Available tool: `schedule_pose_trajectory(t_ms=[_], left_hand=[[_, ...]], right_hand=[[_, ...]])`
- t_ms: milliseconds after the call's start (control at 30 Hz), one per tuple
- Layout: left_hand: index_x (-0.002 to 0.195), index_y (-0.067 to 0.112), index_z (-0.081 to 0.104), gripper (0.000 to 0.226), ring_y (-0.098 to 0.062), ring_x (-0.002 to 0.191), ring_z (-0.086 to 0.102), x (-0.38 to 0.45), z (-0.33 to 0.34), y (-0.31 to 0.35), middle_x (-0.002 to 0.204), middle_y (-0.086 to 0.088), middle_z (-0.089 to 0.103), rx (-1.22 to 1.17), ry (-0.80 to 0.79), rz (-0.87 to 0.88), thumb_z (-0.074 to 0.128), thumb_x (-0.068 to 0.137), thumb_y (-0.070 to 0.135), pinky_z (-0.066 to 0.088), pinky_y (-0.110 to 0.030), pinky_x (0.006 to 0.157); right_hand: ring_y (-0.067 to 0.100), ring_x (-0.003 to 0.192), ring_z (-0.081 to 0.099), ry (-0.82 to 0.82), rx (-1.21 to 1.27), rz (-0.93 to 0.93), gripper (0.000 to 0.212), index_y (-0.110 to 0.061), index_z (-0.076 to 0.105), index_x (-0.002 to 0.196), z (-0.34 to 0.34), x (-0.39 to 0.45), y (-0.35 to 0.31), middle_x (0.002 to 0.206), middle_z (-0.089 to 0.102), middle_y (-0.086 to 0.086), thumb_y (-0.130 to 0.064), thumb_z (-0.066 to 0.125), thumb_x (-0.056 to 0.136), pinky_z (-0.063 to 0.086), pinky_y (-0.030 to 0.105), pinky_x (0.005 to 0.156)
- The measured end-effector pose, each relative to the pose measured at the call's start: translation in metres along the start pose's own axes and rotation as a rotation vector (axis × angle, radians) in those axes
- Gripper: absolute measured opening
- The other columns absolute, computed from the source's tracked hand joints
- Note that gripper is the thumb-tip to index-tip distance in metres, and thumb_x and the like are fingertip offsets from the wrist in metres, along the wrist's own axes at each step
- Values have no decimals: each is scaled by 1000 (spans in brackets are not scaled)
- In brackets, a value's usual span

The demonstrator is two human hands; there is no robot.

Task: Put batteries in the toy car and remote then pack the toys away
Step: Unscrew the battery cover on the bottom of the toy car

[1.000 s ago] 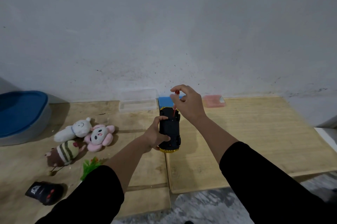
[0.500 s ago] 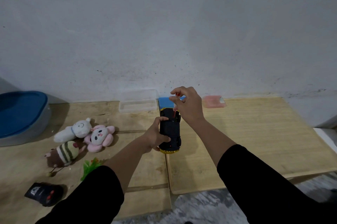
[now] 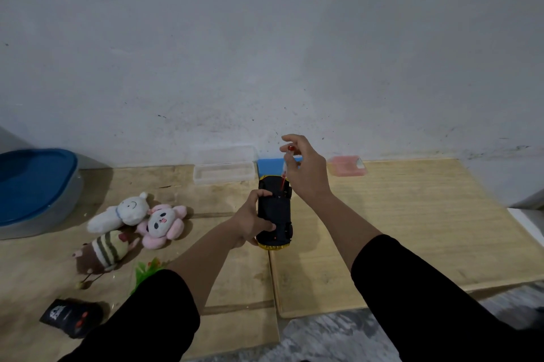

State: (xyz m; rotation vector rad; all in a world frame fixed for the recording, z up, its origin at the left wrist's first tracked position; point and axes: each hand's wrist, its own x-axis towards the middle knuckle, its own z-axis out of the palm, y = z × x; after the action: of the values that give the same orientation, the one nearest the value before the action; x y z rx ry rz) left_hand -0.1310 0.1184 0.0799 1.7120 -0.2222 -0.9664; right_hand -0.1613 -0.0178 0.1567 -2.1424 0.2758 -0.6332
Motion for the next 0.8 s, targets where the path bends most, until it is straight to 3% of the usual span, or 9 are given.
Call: schedule_pose_trajectory(t_ms=[67,200,267,333,400,500,567,633,800], left_hand=[[116,38,38,64,-41,108,55,0,0,2,124,-16,53,0,-6,9,61,81,-11,53,-45,63],[116,36,37,64,-38,103,57,1,-1,6,122,-15,53,25,-27,26,61,81,-11,54,-48,67],[115,37,37,64,-38,102,57,2,-1,5,121,-15,53,36,-35,22,60,81,-12,54,-51,70],[113,38,37,64,-39,103,57,3,-1,5,121,-15,52,42,-38,23,59,81,-13,54,-54,72],[111,39,38,64,-39,104,56,4,-2,4,122,-14,51,44,-38,33,59,80,-13,52,-57,74],[105,43,40,64,-36,98,57,5,-3,4,121,-14,52,33,-43,40,58,81,-13,51,-51,73],[104,45,40,64,-35,96,57,6,-4,4,120,-13,52,40,-46,40,59,81,-12,51,-49,72],[104,45,39,64,-37,100,57,7,-4,4,121,-14,52,46,-47,33,59,81,-12,52,-50,73],[111,43,37,64,-43,108,54,9,-2,3,123,-15,52,58,-62,9,59,82,-10,51,-43,63]], right_hand=[[15,93,59,-9,23,-7,27,-14,57,117,0,0,0,109,63,1,-6,50,92,54,36,82],[0,79,54,10,11,3,26,-20,62,111,1,3,5,99,53,4,-13,65,86,43,6,73],[-4,75,56,21,37,11,27,-22,61,116,1,5,6,97,56,3,-11,56,92,50,13,76],[3,81,62,8,65,18,28,-23,55,124,2,6,7,101,61,-2,-17,45,98,56,29,77],[12,87,66,4,78,24,27,-22,52,124,3,7,7,108,64,-4,-21,42,99,57,36,76],[18,87,66,-20,102,30,29,-23,56,119,3,7,8,110,60,-2,-15,59,91,57,28,75],[20,80,65,-14,110,36,33,-23,59,116,3,8,9,104,55,1,-10,64,86,57,31,77],[21,78,66,-2,139,45,33,-24,57,121,4,9,11,101,57,3,-9,56,92,56,40,78],[14,87,67,23,172,103,55,-31,29,145,5,9,19,102,62,-3,-11,48,97,57,31,79]])
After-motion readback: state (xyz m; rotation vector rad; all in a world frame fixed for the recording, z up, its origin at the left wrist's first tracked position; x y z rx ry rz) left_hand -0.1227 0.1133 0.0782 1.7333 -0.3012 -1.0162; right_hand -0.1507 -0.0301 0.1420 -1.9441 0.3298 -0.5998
